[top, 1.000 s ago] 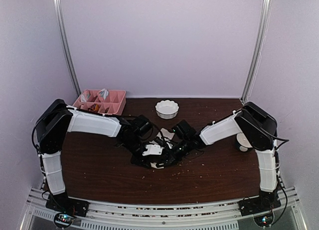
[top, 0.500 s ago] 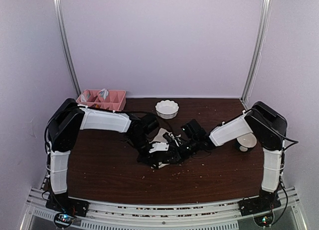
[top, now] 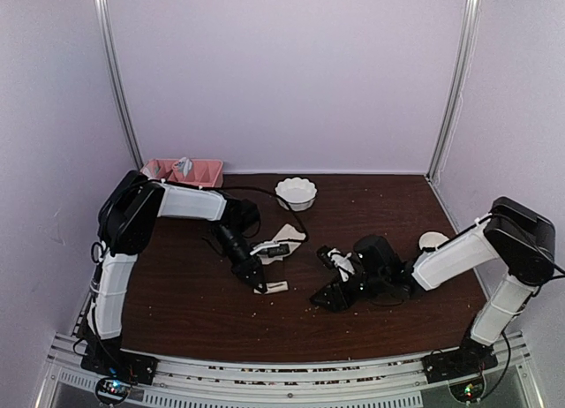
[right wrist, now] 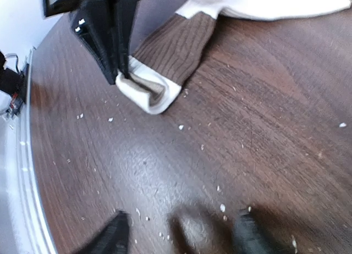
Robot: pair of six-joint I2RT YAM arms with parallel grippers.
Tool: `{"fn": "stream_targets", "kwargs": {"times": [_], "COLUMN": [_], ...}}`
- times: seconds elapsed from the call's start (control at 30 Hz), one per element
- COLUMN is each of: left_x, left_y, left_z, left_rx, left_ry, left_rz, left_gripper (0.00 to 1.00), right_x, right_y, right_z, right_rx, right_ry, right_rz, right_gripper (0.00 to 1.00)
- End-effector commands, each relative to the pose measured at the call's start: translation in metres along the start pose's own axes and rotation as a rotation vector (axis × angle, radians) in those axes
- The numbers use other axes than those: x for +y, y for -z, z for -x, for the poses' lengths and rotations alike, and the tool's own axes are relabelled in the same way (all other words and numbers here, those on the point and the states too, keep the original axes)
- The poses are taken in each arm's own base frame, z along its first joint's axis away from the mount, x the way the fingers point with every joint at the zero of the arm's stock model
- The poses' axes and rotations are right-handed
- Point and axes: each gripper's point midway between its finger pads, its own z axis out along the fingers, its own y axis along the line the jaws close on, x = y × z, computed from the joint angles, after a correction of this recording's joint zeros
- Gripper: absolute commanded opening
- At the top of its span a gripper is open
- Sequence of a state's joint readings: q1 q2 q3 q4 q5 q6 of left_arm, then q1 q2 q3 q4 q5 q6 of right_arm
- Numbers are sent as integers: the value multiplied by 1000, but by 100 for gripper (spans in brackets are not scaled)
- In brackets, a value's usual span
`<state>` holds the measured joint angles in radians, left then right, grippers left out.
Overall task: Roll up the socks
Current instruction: Roll the sock at the center of the board.
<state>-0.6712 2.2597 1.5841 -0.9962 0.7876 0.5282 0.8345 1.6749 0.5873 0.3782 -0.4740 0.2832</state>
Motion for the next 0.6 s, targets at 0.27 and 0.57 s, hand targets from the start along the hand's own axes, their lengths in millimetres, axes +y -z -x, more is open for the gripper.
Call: {"fn": "stream_targets", "kwargs": {"times": [0.27, 0.57], "left_x": [-20, -16], "left_y": [-12, -14], "left_z": [-32, -35], "left_rx": [94, 111], "left_ry": [119, 130], "left_rz": [-200, -199], "left_gripper": [0, 0], "right_x": [-37, 48], "right_y": [79, 15], "right_z": [55, 23], "right_rx": [-479, -211], "right_ry": [-8, 738], "right_rz": [-340, -154], "right_gripper": [100, 100]}}
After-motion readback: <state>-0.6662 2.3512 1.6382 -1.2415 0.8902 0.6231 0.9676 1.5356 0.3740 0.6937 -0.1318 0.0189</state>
